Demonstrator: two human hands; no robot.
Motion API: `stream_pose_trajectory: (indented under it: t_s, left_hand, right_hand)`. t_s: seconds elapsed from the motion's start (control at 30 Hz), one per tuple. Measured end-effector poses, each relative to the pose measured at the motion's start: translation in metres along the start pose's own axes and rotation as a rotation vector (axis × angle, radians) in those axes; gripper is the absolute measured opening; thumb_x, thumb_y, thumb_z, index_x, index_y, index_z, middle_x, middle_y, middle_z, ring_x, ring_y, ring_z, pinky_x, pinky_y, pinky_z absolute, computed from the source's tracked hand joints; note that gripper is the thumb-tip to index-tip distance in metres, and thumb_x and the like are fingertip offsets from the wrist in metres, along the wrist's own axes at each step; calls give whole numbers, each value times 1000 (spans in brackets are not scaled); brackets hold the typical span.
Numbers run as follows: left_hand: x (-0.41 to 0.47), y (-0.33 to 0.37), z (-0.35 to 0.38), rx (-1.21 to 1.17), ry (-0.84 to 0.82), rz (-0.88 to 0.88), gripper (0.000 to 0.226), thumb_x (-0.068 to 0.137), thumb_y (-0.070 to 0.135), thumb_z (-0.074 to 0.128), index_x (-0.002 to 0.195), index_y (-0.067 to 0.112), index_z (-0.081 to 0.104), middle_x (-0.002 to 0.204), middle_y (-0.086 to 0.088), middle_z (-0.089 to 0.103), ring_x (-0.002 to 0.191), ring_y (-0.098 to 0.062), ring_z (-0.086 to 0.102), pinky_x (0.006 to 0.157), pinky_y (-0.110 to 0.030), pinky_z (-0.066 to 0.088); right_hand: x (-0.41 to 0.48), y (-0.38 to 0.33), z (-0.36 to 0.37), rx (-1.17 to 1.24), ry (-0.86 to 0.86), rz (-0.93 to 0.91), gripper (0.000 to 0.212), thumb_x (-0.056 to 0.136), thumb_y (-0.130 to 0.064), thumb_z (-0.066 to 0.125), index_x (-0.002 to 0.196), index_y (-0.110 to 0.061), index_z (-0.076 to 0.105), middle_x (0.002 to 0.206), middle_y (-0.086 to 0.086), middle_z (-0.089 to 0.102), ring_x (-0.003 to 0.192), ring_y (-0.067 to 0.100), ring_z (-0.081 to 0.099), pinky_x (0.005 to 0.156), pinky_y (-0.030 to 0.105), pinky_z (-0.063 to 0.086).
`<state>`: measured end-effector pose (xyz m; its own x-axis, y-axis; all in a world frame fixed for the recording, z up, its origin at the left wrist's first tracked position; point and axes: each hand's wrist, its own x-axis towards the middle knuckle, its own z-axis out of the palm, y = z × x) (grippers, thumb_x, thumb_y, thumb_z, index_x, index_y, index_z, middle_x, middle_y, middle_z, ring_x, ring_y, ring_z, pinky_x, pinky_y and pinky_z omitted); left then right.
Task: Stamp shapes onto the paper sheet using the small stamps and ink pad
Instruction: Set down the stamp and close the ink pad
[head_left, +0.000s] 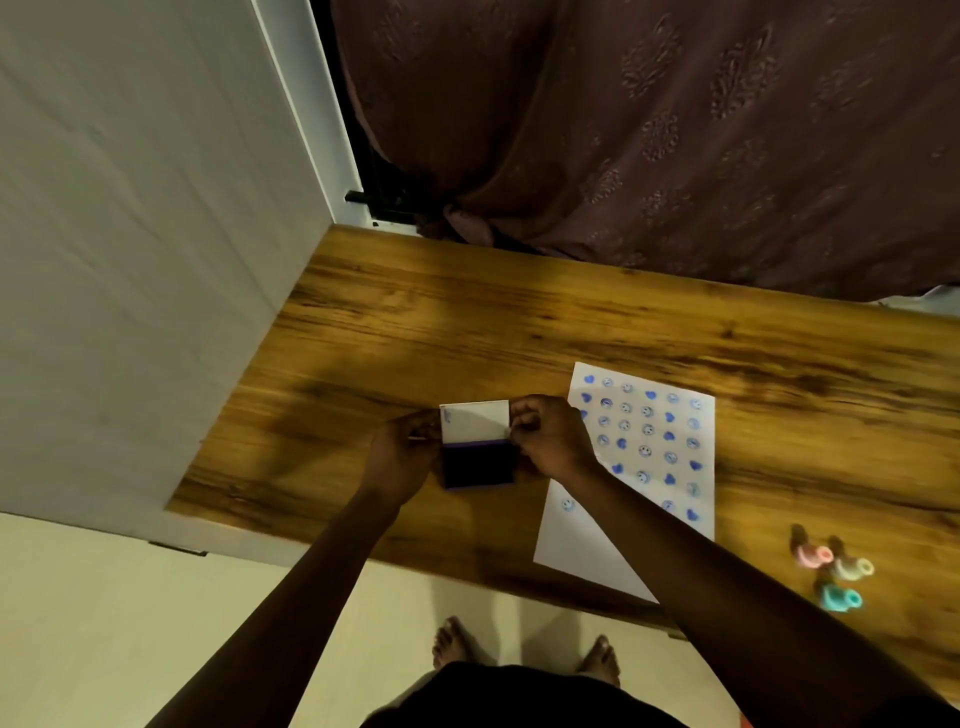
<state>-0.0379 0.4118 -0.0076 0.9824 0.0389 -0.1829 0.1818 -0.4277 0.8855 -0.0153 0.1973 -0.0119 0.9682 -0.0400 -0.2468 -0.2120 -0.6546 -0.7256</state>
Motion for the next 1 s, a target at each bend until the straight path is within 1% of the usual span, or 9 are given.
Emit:
stream_pose_trajectory:
  t_s: [0.1,0.17,0.23,0.33,0.43,0.53,0.73,0.9,1.0]
  left_hand:
    - [-4,-5,-1,-19,8,-17,50,81,-10,63,99,36,74,82,17,76,75,11,69,66,-19,55]
    - [-8,-8,-3,-36,-1,-25,54,83,-9,64,91,43,74,81,26,77,81,15,70,67,-13,57]
    - [-12,-10,-4,-49,6,-21,58,84,-7,66,86,50,75,85,33,76,85,11,72,69,-15,60]
    - [-18,-16,-4,-67,43,-23,47,86,0,69,88,47,79,91,14,82,90,-6,77,81,-34,63]
    - [-25,-20,-3,-109,53,-75,28,91,6,71,98,32,79,100,-5,81,99,-24,76,91,-52,61]
    - [-36,-22,1,-104,53,-68,15,94,11,71,100,23,79,100,-4,80,97,-22,76,88,-49,62]
    - [-46,-20,6,-67,57,-38,17,94,6,70,109,10,76,102,-4,78,95,-16,74,77,-28,59]
    - [-46,-26,9,62,41,-35,16,91,-1,70,106,3,73,103,-14,76,95,-29,73,84,-38,60]
    - [-45,-27,12,137,29,-50,20,89,2,73,109,5,75,108,-14,77,99,-28,74,87,-37,58]
  right_hand:
    - [-7,1,-1,-24,9,-49,17,89,-14,74,105,-19,75,107,1,78,98,17,73,82,26,58]
    - [-12,2,-1,-44,12,-77,17,90,-16,73,106,-17,75,107,2,78,98,17,73,80,20,54]
    - [-18,2,-2,-64,25,-103,15,91,-17,73,106,-16,75,107,3,78,97,18,73,75,10,48]
    - [-28,2,-3,-103,50,-163,14,93,-19,72,106,-16,74,104,3,78,94,18,73,69,0,37]
    - [-38,4,-3,-104,3,-203,17,94,-16,70,110,-14,74,110,6,77,100,21,71,82,13,49]
    - [-48,7,0,-133,-22,-226,19,95,-11,68,113,-11,74,115,10,75,106,26,70,98,33,55]
    - [-61,8,6,-213,40,-214,21,95,-15,68,115,-13,75,115,8,76,105,26,71,95,25,49]
    - [-66,2,12,-263,49,-151,26,95,-22,68,118,-14,75,118,6,76,106,23,71,98,24,49]
    - [-67,-1,16,-223,60,-105,27,95,-22,67,121,-15,74,120,4,75,108,21,69,98,21,46]
